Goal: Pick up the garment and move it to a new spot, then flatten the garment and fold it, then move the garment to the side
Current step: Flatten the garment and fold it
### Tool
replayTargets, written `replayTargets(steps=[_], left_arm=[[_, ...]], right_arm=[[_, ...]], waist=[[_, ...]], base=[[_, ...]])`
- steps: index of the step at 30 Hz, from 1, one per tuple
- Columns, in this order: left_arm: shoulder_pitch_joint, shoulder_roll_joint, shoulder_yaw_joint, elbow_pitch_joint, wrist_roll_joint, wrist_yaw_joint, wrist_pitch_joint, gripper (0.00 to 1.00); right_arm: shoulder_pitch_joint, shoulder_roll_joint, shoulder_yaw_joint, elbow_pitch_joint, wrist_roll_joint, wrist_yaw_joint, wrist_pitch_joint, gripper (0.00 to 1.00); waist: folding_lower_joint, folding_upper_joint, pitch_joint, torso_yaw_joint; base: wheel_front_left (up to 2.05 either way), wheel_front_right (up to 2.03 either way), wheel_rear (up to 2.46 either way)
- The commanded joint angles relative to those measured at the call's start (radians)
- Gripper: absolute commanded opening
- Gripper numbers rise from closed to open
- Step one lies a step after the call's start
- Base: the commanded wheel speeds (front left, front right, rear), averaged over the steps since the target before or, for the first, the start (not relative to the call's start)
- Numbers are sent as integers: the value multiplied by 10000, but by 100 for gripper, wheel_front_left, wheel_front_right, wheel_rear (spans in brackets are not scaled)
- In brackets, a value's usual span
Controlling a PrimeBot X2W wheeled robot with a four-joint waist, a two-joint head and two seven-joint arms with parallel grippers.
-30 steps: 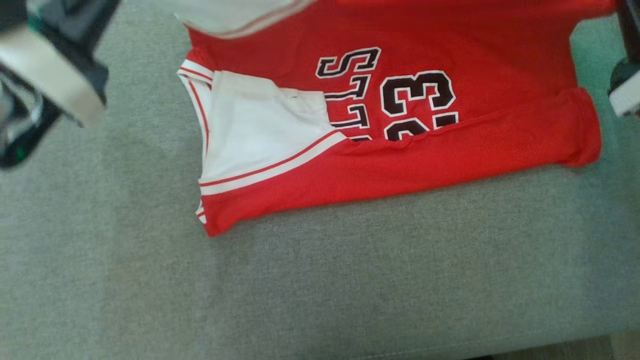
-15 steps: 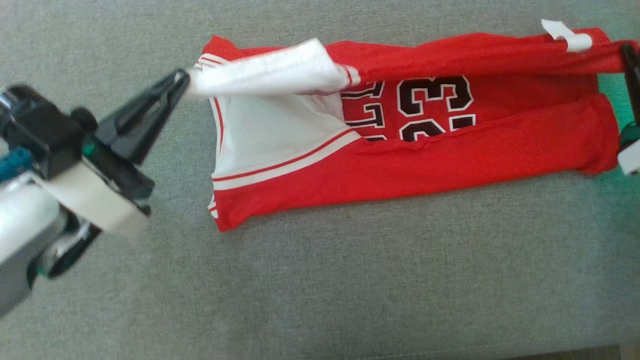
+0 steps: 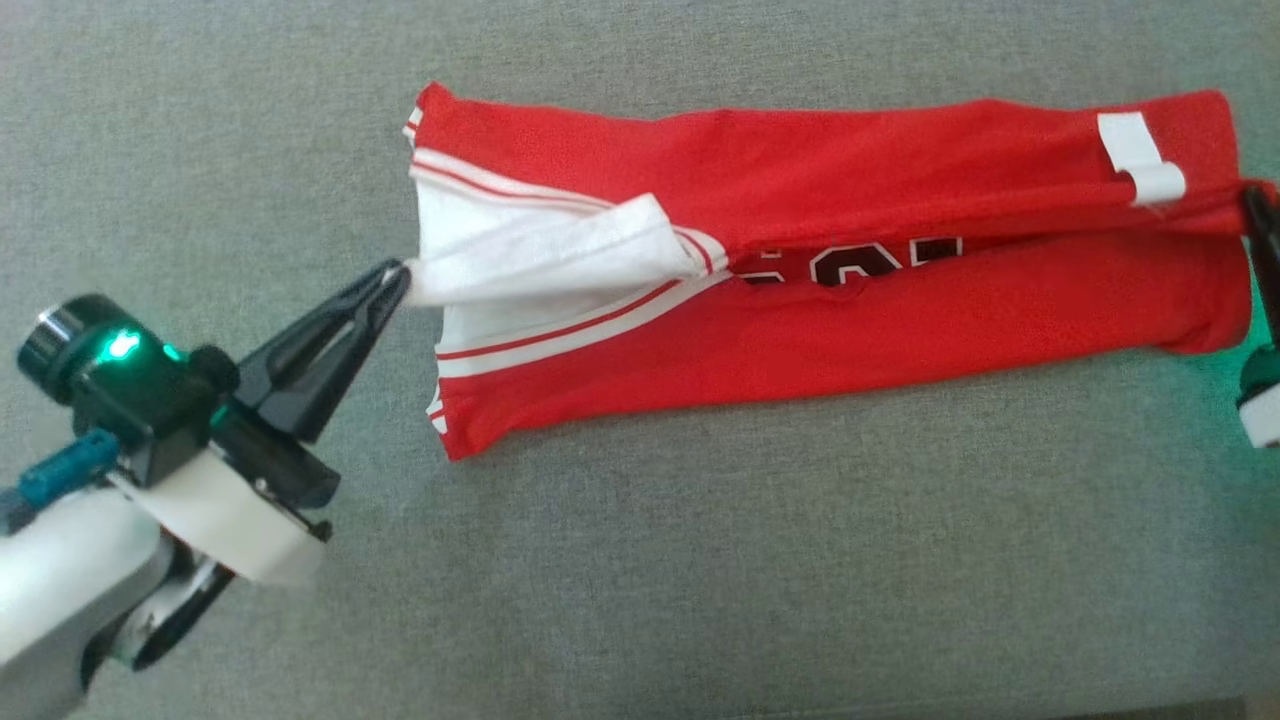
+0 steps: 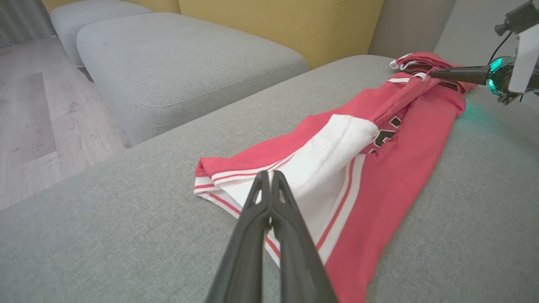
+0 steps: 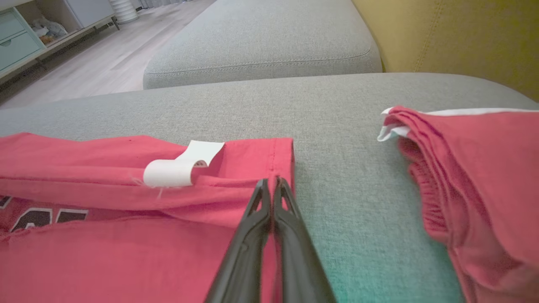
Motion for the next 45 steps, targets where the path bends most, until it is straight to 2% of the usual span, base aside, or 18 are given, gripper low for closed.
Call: replayTargets(steps=[1,2,3,4,5,6,7,8,12,15,18,21,22,29,30,36,39,45], left_arm=[[18,371,473,-186,69,81,-92,0],[120,299,473,-170,80,113,-94,0],[211,238,472,-105,139,136,-73,0],[289,167,472,0,215,144,-73,0],[370,60,471,107,276,186,-72,6],[454,-75,471,194,337,245,-68,26],[543,-245,481,280,327,374,-97,83],[636,-435,538,376,286,558,-146,100],[1137,-1369,992,788,389,1541,-346,100],[1882,-2423,2129,896,703,2712,-391,100],[3000,-3432,3685,901,1732,3888,-395,100],[4180,-4371,5035,785,3077,4612,-397,100],[4889,-4980,5675,675,3895,4727,-398,100],[6417,-6533,6491,847,5722,3741,-399,100],[6417,-6533,6491,847,5722,3741,-399,100],[7001,-7345,7232,1146,6411,2757,-399,100],[7214,-7596,7656,1217,6673,2405,-399,100],[7633,-7968,8325,1334,7108,1802,-399,100]], right_arm=[[363,-327,-105,-226,-90,65,13,0],[471,-254,-215,-282,-175,65,58,1],[556,-166,-322,-311,-266,65,116,11],[617,-64,-415,-330,-369,65,175,32],[660,19,-432,-383,-515,65,244,100],[676,111,-502,-425,-679,65,208,100],[705,260,-617,-441,-743,65,163,100],[762,410,-716,-465,-768,65,131,100],[1296,937,-1419,-521,-933,65,-172,100],[1877,1672,-2465,-628,-1172,65,-420,100],[2278,2590,-3518,-770,-1636,65,-503,100],[2335,3397,-4358,-798,-2199,65,-354,100],[2234,3762,-4798,-741,-2669,65,-139,100],[1633,4636,-6622,310,-4241,65,985,100],[1633,4636,-6622,310,-4241,65,985,100],[1516,4979,-6973,1368,-4684,65,2153,98],[1574,5193,-6633,1212,-4230,65,2471,0],[1776,4823,-6864,771,-4297,65,2036,0]], waist=[[1,-1,-7,-10],[1,-1,-15,-19],[1,-1,-13,-30],[1,-1,-7,-41],[1,-1,-7,-47],[1,-1,-12,-52],[1,-1,-24,-52],[1,-1,-44,-47],[1,-1,-304,60],[1,-1,-586,170],[1,-1,-813,301],[1,-1,-1007,504],[1,-1,-1111,700],[1,-1,-1411,1410],[1,-1,-1411,1410],[1,-1,-1619,1695],[1,-1,-1711,1671],[1,-1,-1952,1421]], base=[[0,0,0],[0,0,0],[0,0,0],[0,0,0],[0,0,0],[0,0,0],[0,0,0],[0,0,0],[0,0,0],[0,0,0],[0,0,0],[0,0,0],[0,0,0],[0,0,0],[0,0,0],[0,0,0],[0,0,0],[0,0,0]])
